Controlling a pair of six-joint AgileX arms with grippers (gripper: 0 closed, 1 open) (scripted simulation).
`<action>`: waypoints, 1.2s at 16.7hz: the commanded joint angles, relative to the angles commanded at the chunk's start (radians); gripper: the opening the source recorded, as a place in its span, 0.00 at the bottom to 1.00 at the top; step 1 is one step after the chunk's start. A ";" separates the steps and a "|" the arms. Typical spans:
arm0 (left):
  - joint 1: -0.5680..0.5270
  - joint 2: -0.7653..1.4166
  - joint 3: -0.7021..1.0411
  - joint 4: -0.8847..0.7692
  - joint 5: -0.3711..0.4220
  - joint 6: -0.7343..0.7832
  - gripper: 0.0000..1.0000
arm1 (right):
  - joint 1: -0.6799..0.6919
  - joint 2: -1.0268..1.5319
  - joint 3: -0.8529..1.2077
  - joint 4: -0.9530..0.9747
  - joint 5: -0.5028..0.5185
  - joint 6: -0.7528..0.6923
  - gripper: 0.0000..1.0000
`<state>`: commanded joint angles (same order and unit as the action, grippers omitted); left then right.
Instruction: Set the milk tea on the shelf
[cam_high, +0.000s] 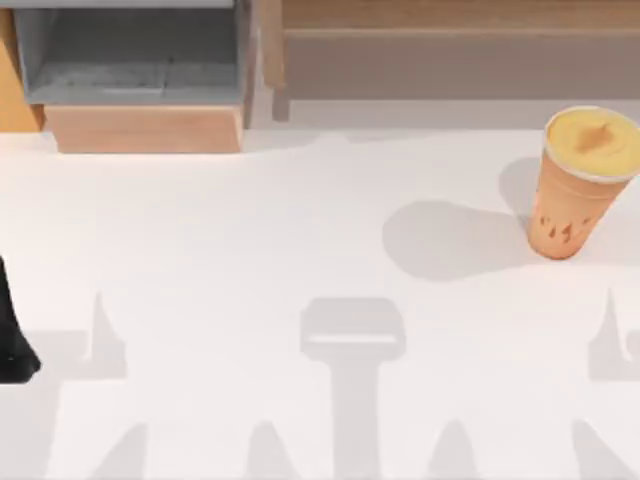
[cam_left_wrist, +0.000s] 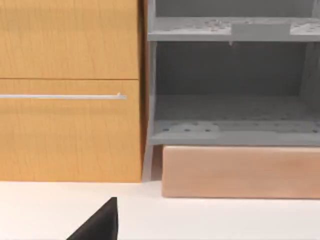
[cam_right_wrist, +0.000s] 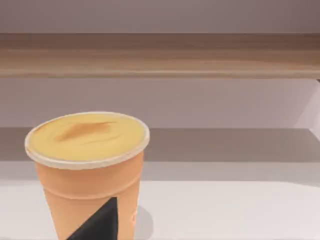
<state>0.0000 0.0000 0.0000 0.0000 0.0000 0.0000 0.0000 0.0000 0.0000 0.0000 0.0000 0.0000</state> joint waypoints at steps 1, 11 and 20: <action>0.000 0.000 0.000 0.000 0.000 0.000 1.00 | 0.000 0.000 0.000 0.000 0.000 0.000 1.00; 0.000 0.000 0.000 0.000 0.000 0.000 1.00 | 0.149 0.468 0.071 0.390 0.154 0.027 1.00; 0.000 0.000 0.000 0.000 0.000 0.000 1.00 | 0.373 1.337 0.164 0.987 0.396 0.081 1.00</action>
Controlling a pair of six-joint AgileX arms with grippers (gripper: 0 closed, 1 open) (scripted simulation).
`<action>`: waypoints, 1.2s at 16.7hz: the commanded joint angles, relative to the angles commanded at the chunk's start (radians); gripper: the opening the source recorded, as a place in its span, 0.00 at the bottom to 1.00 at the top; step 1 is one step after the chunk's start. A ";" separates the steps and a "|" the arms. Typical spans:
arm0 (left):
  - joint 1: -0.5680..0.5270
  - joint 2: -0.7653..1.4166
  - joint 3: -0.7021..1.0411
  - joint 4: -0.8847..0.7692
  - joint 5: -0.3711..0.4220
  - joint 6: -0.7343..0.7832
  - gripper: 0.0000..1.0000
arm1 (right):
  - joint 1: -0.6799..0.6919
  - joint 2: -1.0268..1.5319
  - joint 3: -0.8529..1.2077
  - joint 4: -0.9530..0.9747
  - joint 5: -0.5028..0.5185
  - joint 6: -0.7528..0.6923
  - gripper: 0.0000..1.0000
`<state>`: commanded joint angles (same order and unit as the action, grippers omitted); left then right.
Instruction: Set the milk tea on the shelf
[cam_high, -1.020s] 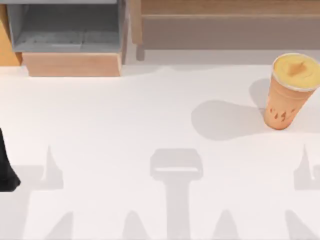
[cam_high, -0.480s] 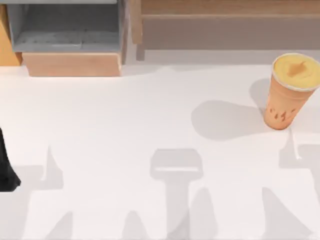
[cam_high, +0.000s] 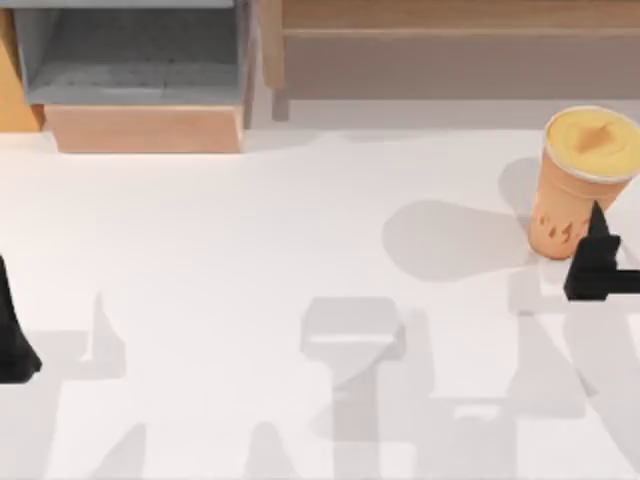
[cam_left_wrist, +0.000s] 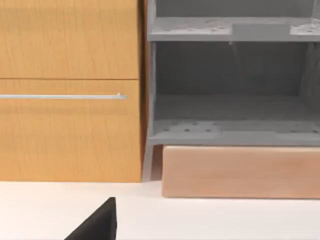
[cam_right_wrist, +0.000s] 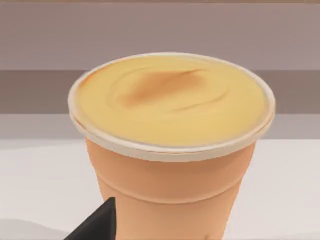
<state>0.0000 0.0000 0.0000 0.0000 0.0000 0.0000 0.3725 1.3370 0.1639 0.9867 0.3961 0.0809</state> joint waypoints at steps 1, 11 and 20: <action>0.000 0.000 0.000 0.000 0.000 0.000 1.00 | 0.020 0.076 0.008 0.053 0.020 0.006 1.00; 0.000 0.000 0.000 0.000 0.000 0.000 1.00 | 0.090 0.317 0.040 0.232 0.089 0.028 1.00; 0.000 0.000 0.000 0.000 0.000 0.000 1.00 | -0.003 0.514 0.233 0.247 0.000 0.005 1.00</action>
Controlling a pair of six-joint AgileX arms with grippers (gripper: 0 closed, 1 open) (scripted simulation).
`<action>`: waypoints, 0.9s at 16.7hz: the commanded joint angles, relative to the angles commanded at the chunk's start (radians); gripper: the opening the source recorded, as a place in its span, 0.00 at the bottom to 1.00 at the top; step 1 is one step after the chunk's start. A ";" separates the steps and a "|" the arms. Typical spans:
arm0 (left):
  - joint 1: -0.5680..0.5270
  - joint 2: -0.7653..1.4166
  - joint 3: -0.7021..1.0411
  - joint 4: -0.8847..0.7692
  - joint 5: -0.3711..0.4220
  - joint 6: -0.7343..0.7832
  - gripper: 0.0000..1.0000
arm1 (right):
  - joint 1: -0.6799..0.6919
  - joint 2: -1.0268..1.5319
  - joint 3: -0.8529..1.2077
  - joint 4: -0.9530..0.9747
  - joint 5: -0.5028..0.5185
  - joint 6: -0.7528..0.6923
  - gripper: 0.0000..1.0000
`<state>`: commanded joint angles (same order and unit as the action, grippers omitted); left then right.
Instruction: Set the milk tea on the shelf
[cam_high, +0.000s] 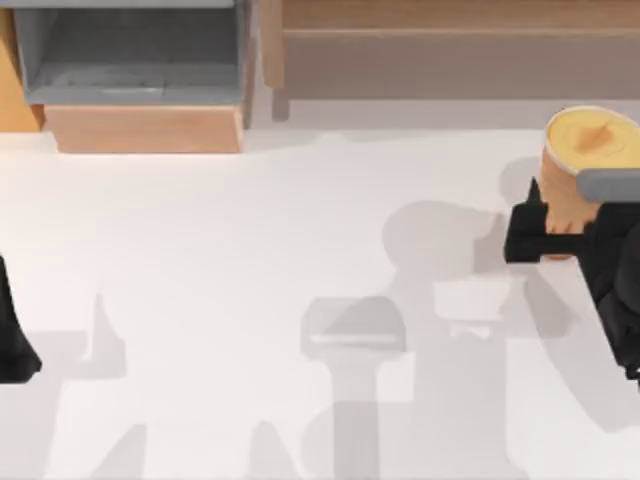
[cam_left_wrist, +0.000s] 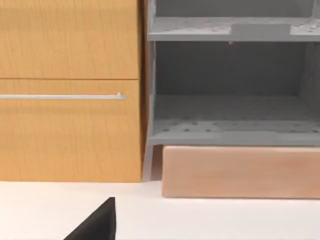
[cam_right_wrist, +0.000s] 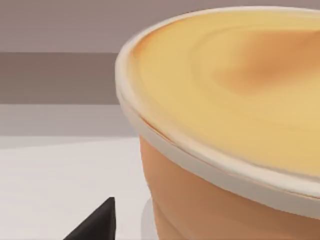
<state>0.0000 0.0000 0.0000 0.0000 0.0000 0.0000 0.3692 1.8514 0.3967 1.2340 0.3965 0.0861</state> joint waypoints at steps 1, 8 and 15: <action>0.000 0.000 0.000 0.000 0.000 0.000 1.00 | -0.015 0.031 0.031 0.001 -0.014 -0.004 1.00; 0.000 0.000 0.000 0.000 0.000 0.000 1.00 | -0.043 0.085 0.086 0.002 -0.040 -0.010 0.92; 0.000 0.000 0.000 0.000 0.000 0.000 1.00 | -0.043 0.085 0.086 0.002 -0.040 -0.010 0.40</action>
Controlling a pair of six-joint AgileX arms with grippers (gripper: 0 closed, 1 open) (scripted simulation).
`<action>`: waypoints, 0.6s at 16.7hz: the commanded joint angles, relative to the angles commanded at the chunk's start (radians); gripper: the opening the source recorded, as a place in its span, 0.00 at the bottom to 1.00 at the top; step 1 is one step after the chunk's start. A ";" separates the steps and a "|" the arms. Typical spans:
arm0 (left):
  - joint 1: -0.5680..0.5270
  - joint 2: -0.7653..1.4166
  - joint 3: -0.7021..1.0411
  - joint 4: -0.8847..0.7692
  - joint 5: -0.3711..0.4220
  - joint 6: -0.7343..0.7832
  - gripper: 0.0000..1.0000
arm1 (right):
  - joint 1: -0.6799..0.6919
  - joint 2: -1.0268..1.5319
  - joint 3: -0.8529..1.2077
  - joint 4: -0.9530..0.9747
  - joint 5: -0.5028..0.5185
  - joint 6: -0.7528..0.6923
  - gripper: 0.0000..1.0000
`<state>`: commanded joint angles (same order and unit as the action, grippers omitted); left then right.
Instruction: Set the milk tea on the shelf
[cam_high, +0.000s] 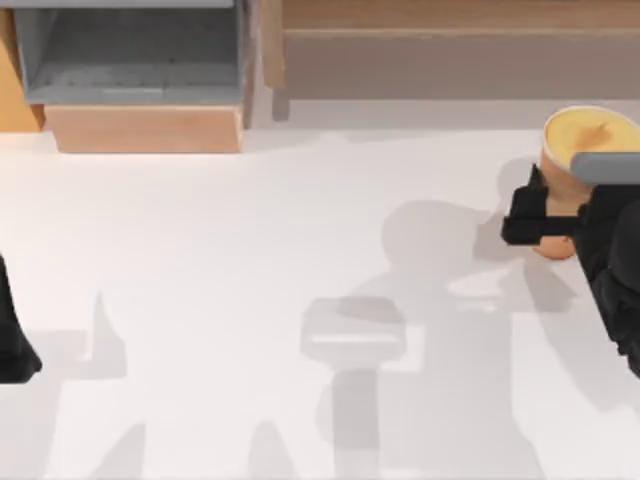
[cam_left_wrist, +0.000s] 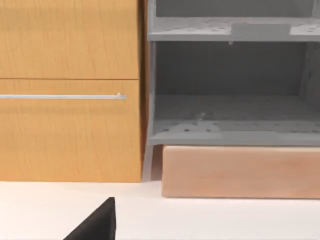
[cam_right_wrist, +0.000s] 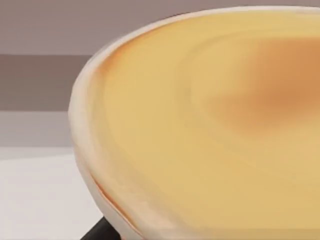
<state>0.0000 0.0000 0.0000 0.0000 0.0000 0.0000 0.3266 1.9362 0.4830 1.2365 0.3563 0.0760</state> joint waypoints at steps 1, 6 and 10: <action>0.000 0.000 0.000 0.000 0.000 0.000 1.00 | 0.000 0.000 0.000 0.000 0.000 0.000 0.32; 0.000 0.000 0.000 0.000 0.000 0.000 1.00 | 0.000 0.000 0.000 0.000 0.000 0.000 0.00; 0.000 0.000 0.000 0.000 0.000 0.000 1.00 | 0.000 0.000 0.000 0.000 0.000 0.000 0.00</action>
<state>0.0000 0.0000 0.0000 0.0000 0.0000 0.0000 0.3266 1.9362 0.4830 1.2365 0.3563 0.0760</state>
